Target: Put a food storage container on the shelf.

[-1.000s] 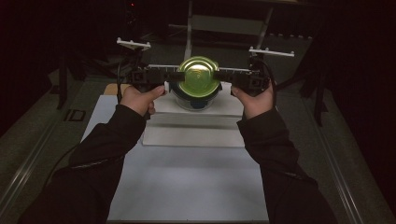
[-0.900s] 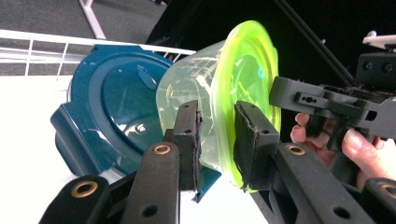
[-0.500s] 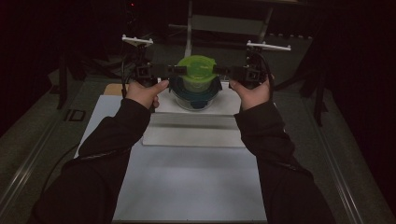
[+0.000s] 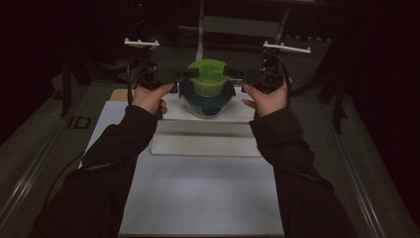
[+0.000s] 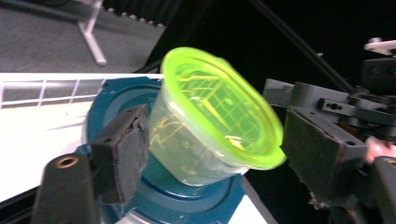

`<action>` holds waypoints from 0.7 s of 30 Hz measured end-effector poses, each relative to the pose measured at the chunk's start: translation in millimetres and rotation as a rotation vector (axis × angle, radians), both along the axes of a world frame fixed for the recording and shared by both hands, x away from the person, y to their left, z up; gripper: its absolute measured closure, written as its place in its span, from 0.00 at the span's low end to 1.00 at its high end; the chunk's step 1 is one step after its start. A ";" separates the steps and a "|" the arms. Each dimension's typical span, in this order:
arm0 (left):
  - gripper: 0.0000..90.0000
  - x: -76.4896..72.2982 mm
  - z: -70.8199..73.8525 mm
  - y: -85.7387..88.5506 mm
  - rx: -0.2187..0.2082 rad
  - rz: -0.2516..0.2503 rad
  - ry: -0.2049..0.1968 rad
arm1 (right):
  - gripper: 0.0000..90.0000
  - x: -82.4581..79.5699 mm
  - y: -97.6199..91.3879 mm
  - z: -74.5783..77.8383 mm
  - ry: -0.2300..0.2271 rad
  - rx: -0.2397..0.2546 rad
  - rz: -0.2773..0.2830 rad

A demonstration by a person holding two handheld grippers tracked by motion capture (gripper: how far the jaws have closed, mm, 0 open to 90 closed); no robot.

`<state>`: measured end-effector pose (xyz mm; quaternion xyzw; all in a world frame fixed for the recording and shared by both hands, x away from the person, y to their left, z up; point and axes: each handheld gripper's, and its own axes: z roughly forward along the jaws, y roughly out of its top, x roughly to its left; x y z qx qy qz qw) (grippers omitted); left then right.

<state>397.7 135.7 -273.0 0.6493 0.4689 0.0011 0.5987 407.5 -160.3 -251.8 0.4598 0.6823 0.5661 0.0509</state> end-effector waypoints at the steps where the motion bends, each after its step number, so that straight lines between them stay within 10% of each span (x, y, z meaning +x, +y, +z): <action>1: 0.21 -4.8 2.6 0.3 0.008 0.011 -0.024 | 0.50 -0.8 0.2 0.2 -0.005 0.002 0.005; 7: 0.01 -20.0 5.6 -3.1 0.061 -0.029 -0.093 | 0.37 -10.1 2.3 1.1 -0.063 -0.037 0.021; 21: 0.00 -54.4 -5.9 -0.9 0.101 -0.040 -0.178 | 0.20 -27.5 -3.5 -16.0 -0.077 -0.032 0.105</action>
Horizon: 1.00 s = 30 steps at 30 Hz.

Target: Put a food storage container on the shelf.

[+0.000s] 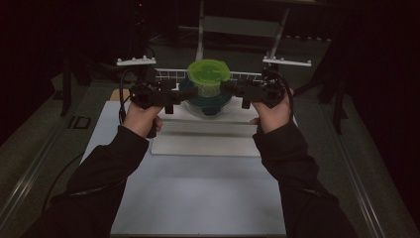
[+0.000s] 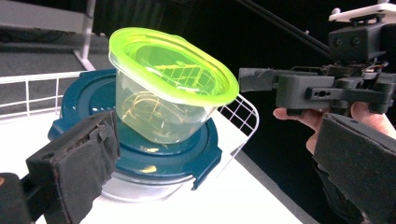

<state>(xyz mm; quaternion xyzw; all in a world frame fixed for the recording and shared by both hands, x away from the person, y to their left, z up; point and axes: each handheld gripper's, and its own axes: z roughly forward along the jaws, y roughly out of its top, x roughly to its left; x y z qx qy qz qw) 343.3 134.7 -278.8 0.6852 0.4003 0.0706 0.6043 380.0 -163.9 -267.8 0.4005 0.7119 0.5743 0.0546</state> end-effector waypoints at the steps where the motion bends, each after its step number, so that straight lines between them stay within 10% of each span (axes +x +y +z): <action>1: 0.00 -2.9 -1.6 -0.2 0.004 0.009 -0.008 | 0.20 -1.3 -0.1 -2.0 0.001 0.000 0.002; 30: 0.00 -63.6 -85.1 -16.1 0.135 -0.160 -0.052 | 0.20 -47.6 -13.3 -101.9 0.008 -0.071 0.103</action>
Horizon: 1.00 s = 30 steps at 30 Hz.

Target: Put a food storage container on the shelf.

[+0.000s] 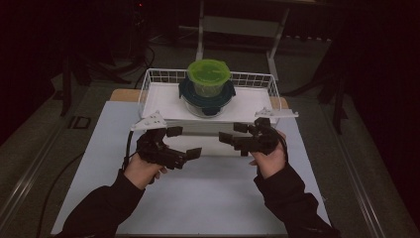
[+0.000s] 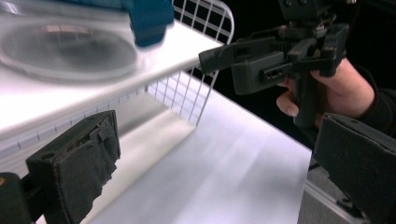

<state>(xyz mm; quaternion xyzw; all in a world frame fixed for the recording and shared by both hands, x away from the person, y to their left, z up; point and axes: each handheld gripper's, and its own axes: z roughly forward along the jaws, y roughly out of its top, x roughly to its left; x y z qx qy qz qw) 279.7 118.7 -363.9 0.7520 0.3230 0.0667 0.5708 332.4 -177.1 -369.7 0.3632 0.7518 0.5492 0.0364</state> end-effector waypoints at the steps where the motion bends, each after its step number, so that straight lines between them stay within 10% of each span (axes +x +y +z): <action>1: 0.00 -3.4 -8.2 -0.8 0.009 -0.014 0.006 | 0.20 -1.4 -0.7 -4.2 0.004 -0.004 0.004; 30: 0.00 -30.0 -104.8 8.1 0.089 -0.062 0.088 | 0.18 -23.3 -27.5 -96.3 0.101 -0.051 0.005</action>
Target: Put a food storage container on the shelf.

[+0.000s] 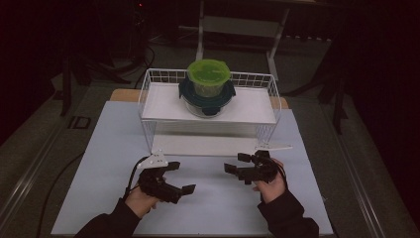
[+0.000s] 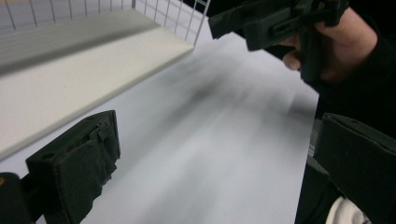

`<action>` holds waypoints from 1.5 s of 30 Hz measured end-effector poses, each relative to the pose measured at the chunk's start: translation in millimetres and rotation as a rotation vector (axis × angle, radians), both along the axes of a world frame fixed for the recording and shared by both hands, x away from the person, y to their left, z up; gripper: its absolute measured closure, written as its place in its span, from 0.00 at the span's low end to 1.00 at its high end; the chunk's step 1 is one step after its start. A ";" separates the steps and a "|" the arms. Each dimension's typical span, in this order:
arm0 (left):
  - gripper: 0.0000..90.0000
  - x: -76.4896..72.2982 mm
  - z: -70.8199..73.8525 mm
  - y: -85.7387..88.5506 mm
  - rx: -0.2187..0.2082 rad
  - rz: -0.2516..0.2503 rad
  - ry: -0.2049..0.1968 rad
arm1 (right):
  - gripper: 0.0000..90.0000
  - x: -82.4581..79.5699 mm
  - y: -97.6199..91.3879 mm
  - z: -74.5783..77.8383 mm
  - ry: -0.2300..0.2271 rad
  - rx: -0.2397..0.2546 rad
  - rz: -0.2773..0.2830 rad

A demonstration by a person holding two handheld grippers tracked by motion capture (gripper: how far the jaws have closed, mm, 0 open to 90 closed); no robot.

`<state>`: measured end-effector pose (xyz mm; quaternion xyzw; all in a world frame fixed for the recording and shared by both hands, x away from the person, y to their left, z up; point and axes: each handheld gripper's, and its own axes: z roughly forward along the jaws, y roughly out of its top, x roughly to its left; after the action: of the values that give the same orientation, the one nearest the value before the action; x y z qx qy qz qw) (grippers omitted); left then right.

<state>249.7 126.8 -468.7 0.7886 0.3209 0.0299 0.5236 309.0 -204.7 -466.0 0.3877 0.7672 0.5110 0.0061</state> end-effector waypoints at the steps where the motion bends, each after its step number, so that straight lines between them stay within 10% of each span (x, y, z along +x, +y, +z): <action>1: 0.00 -1.3 -3.2 1.6 0.007 -0.003 -0.001 | 0.17 -0.9 -1.1 -1.6 0.001 -0.005 0.000; 30: 0.00 -23.9 -44.0 34.7 0.058 0.067 -0.007 | 0.17 -38.2 -51.0 -35.8 0.005 -0.093 -0.086; 45: 0.00 -30.1 -42.8 31.4 0.046 0.078 -0.087 | 0.17 -36.8 -61.5 -48.7 0.026 -0.108 -0.085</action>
<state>219.6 158.2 -511.5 0.7852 0.3278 0.0920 0.5173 272.2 -266.2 -514.8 0.4256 0.7765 0.4630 0.0387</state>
